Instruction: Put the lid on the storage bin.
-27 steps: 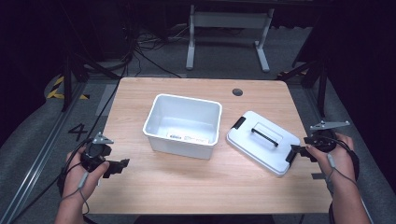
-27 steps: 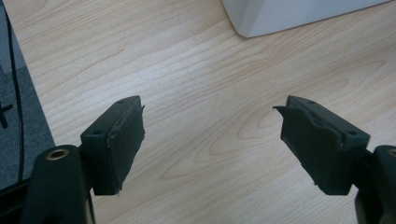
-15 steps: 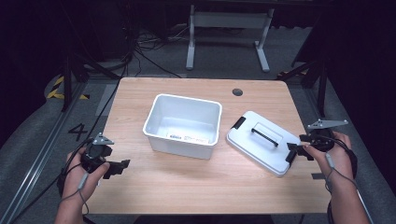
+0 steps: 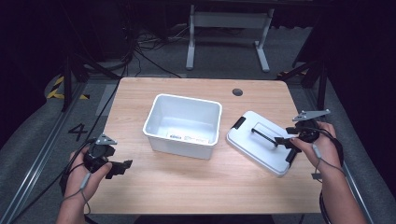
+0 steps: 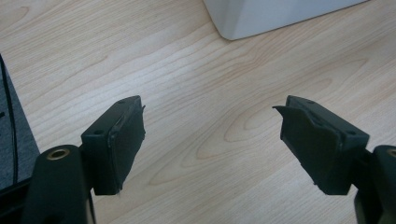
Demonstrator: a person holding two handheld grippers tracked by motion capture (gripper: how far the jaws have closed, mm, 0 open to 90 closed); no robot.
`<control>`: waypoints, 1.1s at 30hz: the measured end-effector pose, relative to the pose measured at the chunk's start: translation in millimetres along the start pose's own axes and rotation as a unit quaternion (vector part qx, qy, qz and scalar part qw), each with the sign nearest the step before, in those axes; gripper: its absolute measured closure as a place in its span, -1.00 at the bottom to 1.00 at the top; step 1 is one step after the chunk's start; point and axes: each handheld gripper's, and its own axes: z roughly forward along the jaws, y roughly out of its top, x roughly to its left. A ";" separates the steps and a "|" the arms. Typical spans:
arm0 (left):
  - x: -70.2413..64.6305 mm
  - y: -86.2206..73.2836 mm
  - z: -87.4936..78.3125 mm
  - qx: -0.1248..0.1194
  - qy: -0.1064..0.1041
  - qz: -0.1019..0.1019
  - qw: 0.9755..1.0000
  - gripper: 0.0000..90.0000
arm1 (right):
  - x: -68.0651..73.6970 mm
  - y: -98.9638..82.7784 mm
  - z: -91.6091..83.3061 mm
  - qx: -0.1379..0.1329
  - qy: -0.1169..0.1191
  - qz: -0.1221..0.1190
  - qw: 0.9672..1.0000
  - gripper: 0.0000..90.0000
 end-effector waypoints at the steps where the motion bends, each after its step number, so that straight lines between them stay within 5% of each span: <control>1: 0.4 -0.3 -0.2 -0.001 0.001 -0.001 1.000 -0.50 | -0.2 2.2 1.2 0.000 0.000 0.000 1.000 -0.23; 21: 7.1 -3.4 -1.3 -0.005 0.000 -0.009 1.000 -0.49 | -2.3 31.6 63.2 0.077 0.031 -0.021 0.996 -0.09; 33: 7.3 -3.6 -3.0 -0.003 0.002 -0.007 1.000 -0.49 | 2.3 33.7 83.5 0.140 0.041 -0.053 0.988 0.51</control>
